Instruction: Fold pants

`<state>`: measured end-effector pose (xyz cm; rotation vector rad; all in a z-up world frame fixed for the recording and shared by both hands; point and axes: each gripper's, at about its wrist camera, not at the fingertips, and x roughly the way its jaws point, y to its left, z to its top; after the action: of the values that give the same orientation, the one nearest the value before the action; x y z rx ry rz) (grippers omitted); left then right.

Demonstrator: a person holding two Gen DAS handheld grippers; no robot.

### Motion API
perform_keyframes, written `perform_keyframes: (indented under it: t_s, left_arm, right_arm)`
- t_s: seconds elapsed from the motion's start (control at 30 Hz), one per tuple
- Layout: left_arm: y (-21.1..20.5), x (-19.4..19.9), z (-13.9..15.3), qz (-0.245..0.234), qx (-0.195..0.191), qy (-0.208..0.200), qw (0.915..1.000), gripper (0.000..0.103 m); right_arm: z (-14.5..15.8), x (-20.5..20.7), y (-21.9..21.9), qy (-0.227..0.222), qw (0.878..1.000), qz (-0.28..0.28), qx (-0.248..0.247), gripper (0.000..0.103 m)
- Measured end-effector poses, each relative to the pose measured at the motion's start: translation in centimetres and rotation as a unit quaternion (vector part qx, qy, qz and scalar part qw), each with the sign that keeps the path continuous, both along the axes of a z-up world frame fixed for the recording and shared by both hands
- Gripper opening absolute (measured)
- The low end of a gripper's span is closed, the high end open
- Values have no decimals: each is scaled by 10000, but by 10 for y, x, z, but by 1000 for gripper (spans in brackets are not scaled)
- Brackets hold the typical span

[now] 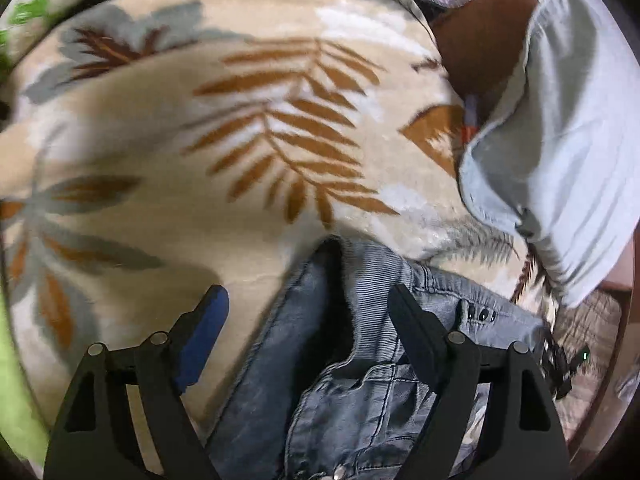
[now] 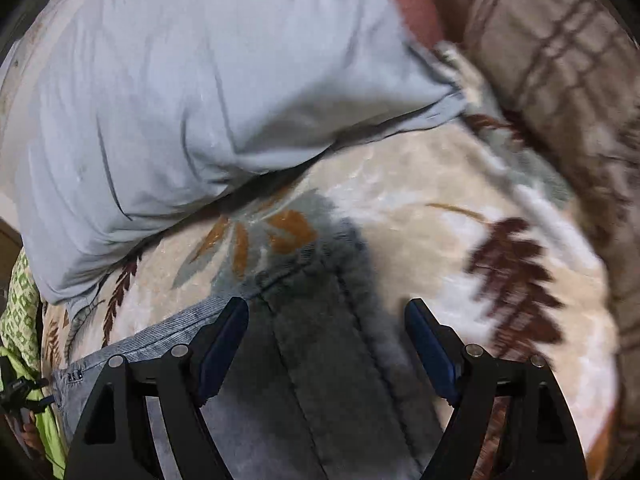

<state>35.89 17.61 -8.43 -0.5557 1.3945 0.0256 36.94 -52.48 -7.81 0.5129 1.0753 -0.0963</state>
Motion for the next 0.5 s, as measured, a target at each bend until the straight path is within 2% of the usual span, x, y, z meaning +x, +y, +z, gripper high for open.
perform_keyframes:
  t_s: [0.1,0.13,0.17,0.2,0.23,0.27,0.33,0.43,0.5]
  left_arm:
    - [-19,4,-2,-321,275,-56,9991,84]
    - [-25,4,-1,-423,253,-112,9987,84]
    - [-28,6,0,-496,166,-132,9985,84]
    - [-34,5,0,-535,71,-161,9984,84]
    - [-38,5,2,-600,100,-211,9979,80]
    - [-48,4,5,-739,414,-275,9960,53]
    - [-67,1,3,-1118,1057,-203,9879,11]
    - [-78,-12,19,-1056,1504,-552,9814,11]
    - [-88,-24,37,-1030,1832,-870,9738,10]
  right_arm:
    - [0,6,13,-63,9992,264,-301,84]
    - [2,6,16,-104,9987,349,-350,78]
    - [3,6,19,-135,9979,460,-442,58]
    - [3,6,24,-51,9960,581,-671,43]
    - [3,7,27,61,9941,604,-903,25]
    - [4,5,29,85,9929,629,-1010,14]
    - [10,-1,28,-20,9939,596,-926,11]
    - [29,-17,29,-237,9922,598,-1066,10]
    - [46,-32,28,-441,9922,527,-1038,10]
